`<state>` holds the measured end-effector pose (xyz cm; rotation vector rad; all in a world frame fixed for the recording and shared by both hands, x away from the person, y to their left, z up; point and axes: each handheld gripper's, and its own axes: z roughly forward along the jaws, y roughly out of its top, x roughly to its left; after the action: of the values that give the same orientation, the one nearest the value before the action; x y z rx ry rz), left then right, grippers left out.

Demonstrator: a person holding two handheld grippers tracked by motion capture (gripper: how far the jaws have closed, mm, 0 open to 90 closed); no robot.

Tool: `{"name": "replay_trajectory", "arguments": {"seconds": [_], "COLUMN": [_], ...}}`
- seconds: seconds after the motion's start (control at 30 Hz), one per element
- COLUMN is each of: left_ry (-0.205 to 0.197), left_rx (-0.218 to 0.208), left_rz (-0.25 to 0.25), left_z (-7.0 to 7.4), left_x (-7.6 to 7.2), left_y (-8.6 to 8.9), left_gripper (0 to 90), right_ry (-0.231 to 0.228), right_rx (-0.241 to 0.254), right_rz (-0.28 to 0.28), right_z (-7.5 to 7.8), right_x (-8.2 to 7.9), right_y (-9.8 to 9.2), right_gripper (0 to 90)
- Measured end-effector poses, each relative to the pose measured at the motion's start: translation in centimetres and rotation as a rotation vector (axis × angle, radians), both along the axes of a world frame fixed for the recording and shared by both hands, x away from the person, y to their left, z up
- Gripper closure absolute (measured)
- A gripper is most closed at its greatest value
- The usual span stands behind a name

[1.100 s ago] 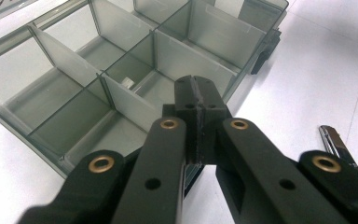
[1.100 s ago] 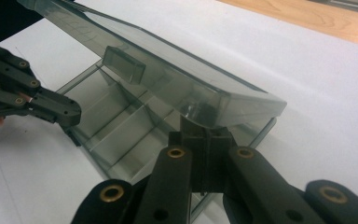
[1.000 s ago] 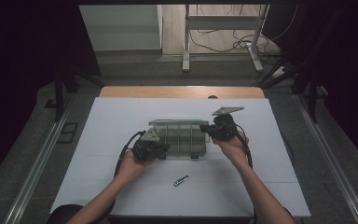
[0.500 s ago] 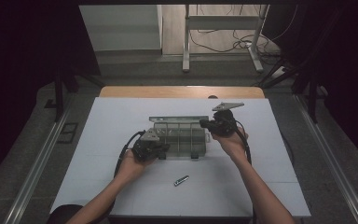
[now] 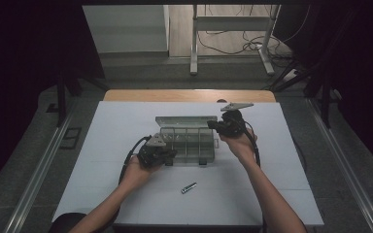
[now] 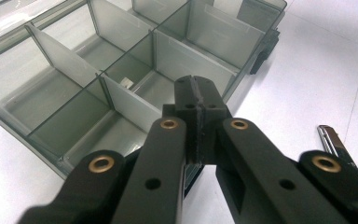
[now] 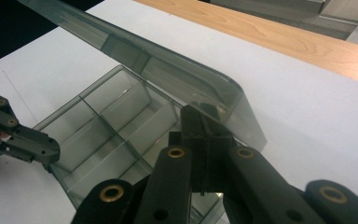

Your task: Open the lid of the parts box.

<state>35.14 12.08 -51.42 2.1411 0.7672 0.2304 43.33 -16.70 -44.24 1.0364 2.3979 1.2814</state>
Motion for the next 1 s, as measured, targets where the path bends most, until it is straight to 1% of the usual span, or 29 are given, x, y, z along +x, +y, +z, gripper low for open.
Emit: {"name": "replay_trajectory", "arguments": {"seconds": [1.0], "left_ry": [0.001], "left_rx": [-0.003], "left_rz": [-0.003], "left_z": [0.0], "left_x": [0.0], "left_y": [0.0], "left_gripper": [89.9], "right_ry": [0.0], "right_rx": [0.001], "right_rz": [-0.018], "right_z": [-0.1], "right_x": [2.3], "right_y": [0.7], "right_gripper": [88.8]}}
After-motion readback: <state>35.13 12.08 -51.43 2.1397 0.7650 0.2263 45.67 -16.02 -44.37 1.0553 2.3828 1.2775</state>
